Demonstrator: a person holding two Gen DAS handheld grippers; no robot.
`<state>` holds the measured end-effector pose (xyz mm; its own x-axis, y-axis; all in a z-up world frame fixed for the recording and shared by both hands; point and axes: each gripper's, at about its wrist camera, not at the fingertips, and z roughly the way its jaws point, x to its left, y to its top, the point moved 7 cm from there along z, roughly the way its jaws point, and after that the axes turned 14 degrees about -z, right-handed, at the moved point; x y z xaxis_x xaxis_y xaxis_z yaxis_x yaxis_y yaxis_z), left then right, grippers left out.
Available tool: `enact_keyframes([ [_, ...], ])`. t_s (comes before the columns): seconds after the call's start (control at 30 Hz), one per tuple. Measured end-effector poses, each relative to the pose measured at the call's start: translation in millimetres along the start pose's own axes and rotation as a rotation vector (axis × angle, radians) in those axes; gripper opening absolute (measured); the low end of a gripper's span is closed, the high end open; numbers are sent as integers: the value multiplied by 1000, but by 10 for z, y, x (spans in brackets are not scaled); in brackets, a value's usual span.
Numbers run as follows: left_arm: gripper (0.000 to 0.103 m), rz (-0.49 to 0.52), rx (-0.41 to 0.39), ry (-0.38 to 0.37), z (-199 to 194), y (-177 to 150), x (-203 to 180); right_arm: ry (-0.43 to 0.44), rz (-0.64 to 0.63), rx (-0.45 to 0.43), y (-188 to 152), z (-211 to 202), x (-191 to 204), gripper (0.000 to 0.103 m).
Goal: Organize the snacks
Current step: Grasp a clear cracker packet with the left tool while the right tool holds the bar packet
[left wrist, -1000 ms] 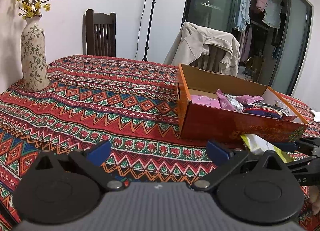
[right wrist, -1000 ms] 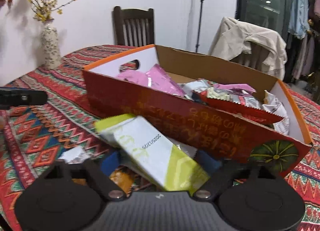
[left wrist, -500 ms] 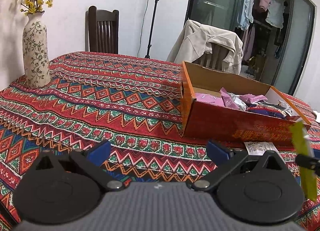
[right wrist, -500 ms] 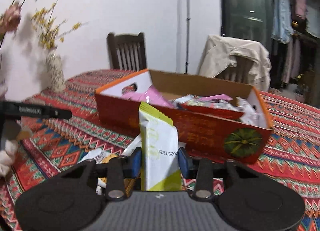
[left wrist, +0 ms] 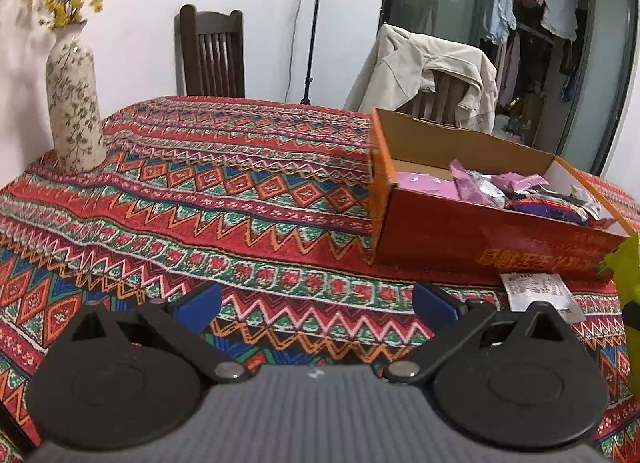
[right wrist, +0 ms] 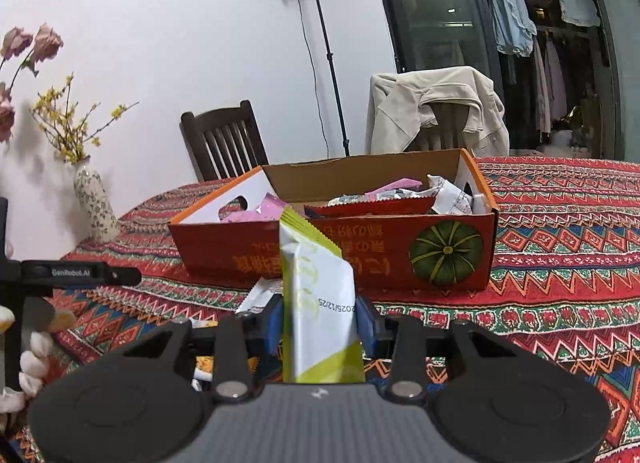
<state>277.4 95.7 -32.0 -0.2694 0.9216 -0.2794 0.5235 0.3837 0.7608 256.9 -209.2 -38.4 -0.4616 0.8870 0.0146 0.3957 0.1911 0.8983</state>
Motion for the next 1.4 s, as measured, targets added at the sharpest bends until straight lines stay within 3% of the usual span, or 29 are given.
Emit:
enact_keyframes([
  [0.37,103,111,66,-60,-111,-219,-723,-54,75,20,-66,-7,-153,37],
  [0.77,103,173,179,-34,22,-665,-1258,-75,87,23,-94,-43,-193,37],
  [1.03,103,177,223,-4,119,-843,-1314,-85,70,20,-99,-79,-161,37],
  [1.4,102,165,179,-7,93,-864,-1278,-91,62,21,-97,-93,-147,37],
])
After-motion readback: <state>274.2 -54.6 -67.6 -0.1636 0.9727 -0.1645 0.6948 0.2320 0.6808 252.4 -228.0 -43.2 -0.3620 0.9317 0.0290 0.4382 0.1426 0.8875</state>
